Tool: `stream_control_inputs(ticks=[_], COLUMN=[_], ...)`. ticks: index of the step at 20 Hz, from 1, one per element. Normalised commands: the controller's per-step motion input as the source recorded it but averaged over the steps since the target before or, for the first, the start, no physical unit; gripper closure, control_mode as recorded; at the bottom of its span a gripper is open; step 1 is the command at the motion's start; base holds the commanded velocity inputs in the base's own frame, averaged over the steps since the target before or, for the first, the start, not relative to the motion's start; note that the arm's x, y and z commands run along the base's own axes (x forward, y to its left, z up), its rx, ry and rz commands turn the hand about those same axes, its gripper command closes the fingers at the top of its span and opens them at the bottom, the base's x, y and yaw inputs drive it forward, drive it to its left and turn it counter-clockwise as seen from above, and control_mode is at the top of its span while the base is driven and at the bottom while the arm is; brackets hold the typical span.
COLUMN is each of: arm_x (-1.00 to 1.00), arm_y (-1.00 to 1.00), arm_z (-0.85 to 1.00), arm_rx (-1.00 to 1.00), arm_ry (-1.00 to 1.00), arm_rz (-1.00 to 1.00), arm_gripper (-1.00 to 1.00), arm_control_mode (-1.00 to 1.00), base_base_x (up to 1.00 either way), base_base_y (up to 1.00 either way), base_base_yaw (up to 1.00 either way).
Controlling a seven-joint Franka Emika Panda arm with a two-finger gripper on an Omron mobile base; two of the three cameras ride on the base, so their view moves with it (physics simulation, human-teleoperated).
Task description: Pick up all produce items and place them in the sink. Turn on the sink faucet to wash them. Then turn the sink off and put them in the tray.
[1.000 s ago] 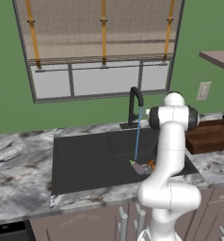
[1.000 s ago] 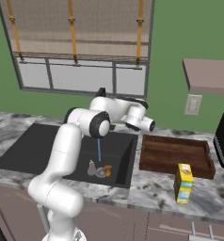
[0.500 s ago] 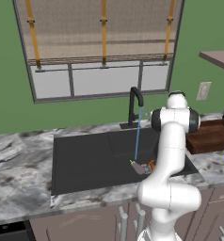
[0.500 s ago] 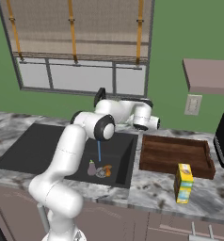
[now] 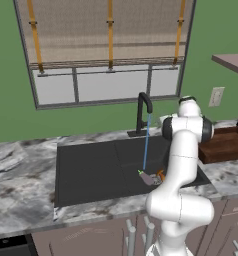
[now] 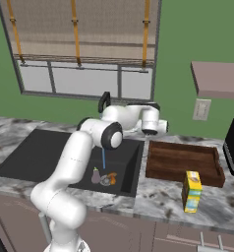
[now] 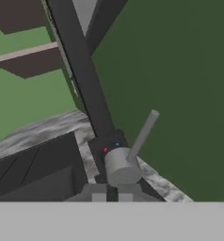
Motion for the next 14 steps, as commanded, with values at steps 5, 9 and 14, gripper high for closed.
stream_control_inputs(ticks=[5, 9, 14], arm_x=[0.0, 0.0, 0.0], arm_y=[0.2, 0.02, 0.0], arm_z=[0.2, 0.03, 0.0], arm_rx=[-0.11, -0.04, 0.0], arm_ry=[-0.19, -0.11, 0.0], arm_rz=[0.0, 0.0, 0.0], arm_gripper=[-1.0, -1.0, -1.0], arm_control_mode=[-1.0, -1.0, -1.0], base_base_x=[0.0, 0.0, 0.0], base_base_y=[0.0, 0.0, 0.0], base_base_yaw=[0.0, 0.0, 0.0])
